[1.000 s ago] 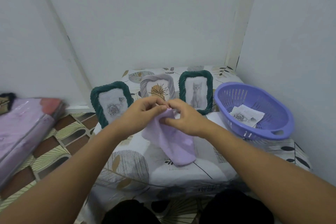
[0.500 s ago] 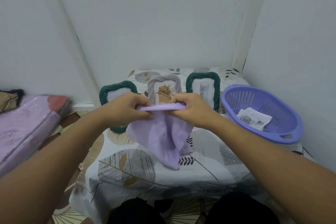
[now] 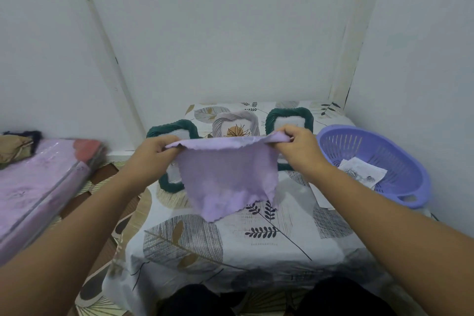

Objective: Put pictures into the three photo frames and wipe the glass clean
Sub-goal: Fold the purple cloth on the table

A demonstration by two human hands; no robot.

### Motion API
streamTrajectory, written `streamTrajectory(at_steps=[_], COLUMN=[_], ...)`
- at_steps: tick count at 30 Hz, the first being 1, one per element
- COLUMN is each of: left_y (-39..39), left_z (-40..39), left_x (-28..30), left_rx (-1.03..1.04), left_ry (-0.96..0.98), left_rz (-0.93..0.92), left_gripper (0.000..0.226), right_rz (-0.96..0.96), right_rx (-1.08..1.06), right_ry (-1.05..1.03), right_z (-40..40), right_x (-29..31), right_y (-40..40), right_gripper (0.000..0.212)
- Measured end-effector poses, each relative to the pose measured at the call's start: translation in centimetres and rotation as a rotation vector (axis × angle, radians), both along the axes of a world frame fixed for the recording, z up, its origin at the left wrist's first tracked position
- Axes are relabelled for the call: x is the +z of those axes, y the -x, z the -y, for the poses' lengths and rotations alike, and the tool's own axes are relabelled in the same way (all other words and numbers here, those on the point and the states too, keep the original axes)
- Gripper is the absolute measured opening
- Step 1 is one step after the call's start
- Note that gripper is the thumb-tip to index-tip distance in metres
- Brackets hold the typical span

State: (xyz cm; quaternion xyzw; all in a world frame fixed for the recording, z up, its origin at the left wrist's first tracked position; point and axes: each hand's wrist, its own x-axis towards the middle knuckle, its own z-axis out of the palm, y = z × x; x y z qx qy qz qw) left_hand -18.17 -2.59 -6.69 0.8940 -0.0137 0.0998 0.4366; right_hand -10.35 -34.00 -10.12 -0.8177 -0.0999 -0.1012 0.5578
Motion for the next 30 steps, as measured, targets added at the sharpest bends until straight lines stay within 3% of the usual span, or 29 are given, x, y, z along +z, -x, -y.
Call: streamTrajectory(at_steps=[3,8,12,16,24,30], left_y=[-0.1,2.4,5.3,7.1,4.8,2.0], left_z=[0.8,1.7,-0.1,-0.5,0.2,0.5], left_x=[1.6,2.5,-0.5,-4.1,-7.3,-9.6], left_rx=[0.032,-0.018,-0.194,-0.347,-0.081,0.007], left_ry=[0.156,0.084,-0.053,-0.113,0.121,-0.125], left_rz=[0.081,0.136,-0.179,-0.462,-0.607,-0.607], left_gripper=[0.038,0.039,0.028,0.025,0.015,0.024], right_rz=[-0.025,0.0,-0.279,-0.501,-0.657,-0.601], right_rx=[-0.016,0.071,0.459,0.691,0.517,0.43], right_ry=[-0.18,-0.168,0.069,0.254,0.196,0.404], right_z=[-0.4,1.1,4.4,6.2,5.0,3.5], right_x=[2.0,1.9,-1.7,-4.6,-6.7,-7.5], right_y=[-0.7,0.8,2.9,3.9,3.6,3.0], right_gripper=[0.011,0.016,0.008,0.021,0.013,0.014])
